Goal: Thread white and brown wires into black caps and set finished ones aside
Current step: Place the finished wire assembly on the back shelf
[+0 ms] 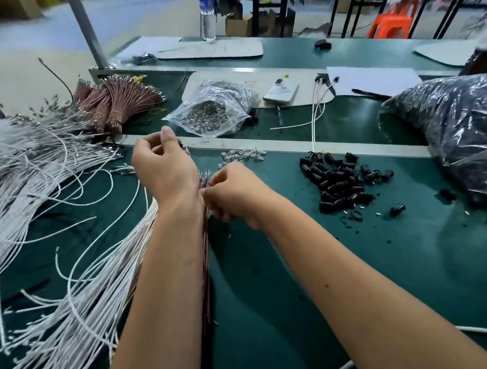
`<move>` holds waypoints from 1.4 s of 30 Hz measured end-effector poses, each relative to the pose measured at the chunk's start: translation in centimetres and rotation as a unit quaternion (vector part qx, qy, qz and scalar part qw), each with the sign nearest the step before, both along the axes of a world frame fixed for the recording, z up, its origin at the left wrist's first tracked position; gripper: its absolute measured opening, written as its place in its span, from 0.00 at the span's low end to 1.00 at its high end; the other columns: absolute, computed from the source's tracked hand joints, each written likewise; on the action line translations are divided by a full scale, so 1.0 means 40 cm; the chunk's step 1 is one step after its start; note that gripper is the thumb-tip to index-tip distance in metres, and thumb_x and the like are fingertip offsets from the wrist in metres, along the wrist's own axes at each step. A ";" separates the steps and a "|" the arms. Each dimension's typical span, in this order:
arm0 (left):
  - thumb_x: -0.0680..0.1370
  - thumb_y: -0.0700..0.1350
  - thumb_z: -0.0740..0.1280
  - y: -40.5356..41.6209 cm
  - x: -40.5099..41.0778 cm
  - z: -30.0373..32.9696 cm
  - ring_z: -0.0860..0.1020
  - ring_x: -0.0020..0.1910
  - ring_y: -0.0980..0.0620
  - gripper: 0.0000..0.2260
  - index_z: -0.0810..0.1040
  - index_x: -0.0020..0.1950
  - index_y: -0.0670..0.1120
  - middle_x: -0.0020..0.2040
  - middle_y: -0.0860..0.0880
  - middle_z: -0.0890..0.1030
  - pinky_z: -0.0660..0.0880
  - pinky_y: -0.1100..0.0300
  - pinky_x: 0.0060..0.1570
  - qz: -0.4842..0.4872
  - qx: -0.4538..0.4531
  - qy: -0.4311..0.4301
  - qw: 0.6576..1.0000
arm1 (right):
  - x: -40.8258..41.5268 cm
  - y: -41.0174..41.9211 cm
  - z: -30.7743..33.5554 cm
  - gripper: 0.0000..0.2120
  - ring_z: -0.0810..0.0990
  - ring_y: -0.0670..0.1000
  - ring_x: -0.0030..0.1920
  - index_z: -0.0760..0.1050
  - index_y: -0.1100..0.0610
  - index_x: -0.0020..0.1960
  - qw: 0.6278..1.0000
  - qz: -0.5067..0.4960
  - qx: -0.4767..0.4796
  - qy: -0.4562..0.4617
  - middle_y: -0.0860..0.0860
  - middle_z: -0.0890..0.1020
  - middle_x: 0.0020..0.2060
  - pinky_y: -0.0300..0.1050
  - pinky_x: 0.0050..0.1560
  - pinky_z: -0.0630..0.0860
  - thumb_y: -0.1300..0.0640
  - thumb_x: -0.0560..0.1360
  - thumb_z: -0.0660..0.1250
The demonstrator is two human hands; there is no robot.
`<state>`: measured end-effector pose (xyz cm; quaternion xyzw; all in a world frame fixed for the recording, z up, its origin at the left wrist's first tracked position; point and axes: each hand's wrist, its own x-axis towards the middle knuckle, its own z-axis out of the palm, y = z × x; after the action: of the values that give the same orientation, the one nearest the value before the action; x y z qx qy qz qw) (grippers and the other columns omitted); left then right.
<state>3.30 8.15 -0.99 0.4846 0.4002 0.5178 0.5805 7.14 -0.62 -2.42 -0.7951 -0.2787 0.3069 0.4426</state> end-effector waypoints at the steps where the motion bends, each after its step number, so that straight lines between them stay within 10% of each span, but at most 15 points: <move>1: 0.83 0.46 0.64 -0.004 0.004 0.007 0.76 0.33 0.52 0.09 0.72 0.42 0.50 0.40 0.47 0.81 0.73 0.58 0.33 -0.002 0.008 0.001 1.000 | 0.001 -0.003 0.001 0.13 0.74 0.54 0.28 0.76 0.62 0.33 1.000 0.004 0.005 0.000 0.59 0.77 0.27 0.41 0.26 0.69 0.65 0.76 0.67; 11: 0.84 0.47 0.63 -0.035 0.029 0.027 0.75 0.34 0.50 0.09 0.72 0.45 0.48 0.43 0.44 0.80 0.72 0.55 0.37 -0.047 0.043 0.019 0.998 | 0.012 -0.023 0.001 0.12 0.70 0.52 0.24 0.73 0.59 0.35 0.998 -0.016 0.064 0.021 0.58 0.74 0.29 0.37 0.21 0.64 0.67 0.76 0.63; 16: 0.83 0.48 0.64 -0.056 0.042 0.037 0.78 0.35 0.51 0.10 0.72 0.42 0.50 0.42 0.47 0.81 0.74 0.58 0.36 -0.034 0.058 0.025 0.997 | 0.000 -0.004 -0.015 0.14 0.78 0.57 0.32 0.70 0.60 0.33 0.977 0.065 -0.096 -0.179 0.57 0.78 0.30 0.44 0.30 0.72 0.61 0.77 0.62; 20: 0.83 0.47 0.64 -0.053 0.052 0.040 0.77 0.32 0.53 0.08 0.73 0.44 0.49 0.42 0.47 0.81 0.74 0.56 0.35 -0.045 0.063 0.027 0.997 | -0.002 0.017 -0.019 0.12 0.79 0.54 0.31 0.73 0.59 0.33 0.981 0.068 -0.103 -0.148 0.54 0.81 0.29 0.39 0.26 0.68 0.63 0.76 0.64; 22: 0.83 0.46 0.64 -0.036 0.048 0.032 0.76 0.30 0.54 0.08 0.73 0.44 0.48 0.40 0.47 0.80 0.72 0.58 0.33 -0.043 0.036 0.009 0.998 | 0.002 0.002 -0.024 0.17 0.71 0.49 0.18 0.70 0.60 0.27 0.994 0.052 -0.072 -0.066 0.51 0.74 0.18 0.32 0.20 0.61 0.63 0.74 0.63; 28: 0.84 0.46 0.63 -0.014 0.022 -0.003 0.75 0.29 0.54 0.10 0.73 0.43 0.47 0.35 0.50 0.79 0.69 0.61 0.29 -0.053 0.018 0.037 0.998 | 0.008 -0.035 -0.032 0.13 0.67 0.49 0.23 0.77 0.60 0.34 0.997 0.044 0.042 0.053 0.53 0.75 0.26 0.35 0.20 0.62 0.61 0.76 0.73; 35: 0.83 0.47 0.64 -0.017 0.015 0.012 0.78 0.30 0.54 0.10 0.75 0.43 0.47 0.35 0.51 0.80 0.75 0.55 0.36 -0.081 0.050 0.085 0.992 | 0.042 -0.066 0.018 0.09 0.74 0.49 0.25 0.72 0.58 0.46 0.976 0.054 0.173 0.121 0.53 0.80 0.34 0.36 0.20 0.65 0.60 0.85 0.62; 42: 0.85 0.45 0.60 -0.181 0.086 -0.020 0.77 0.23 0.53 0.09 0.72 0.48 0.44 0.36 0.46 0.81 0.73 0.64 0.23 -0.348 -0.007 0.130 0.929 | 0.182 -0.195 0.041 0.10 0.72 0.47 0.22 0.69 0.58 0.47 0.904 -0.228 0.346 0.107 0.50 0.80 0.26 0.36 0.19 0.64 0.59 0.87 0.59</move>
<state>6.73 0.90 -1.77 0.6522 0.2822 0.2131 0.6705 14.41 -8.41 -0.79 -0.5959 -0.1293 0.1648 0.7752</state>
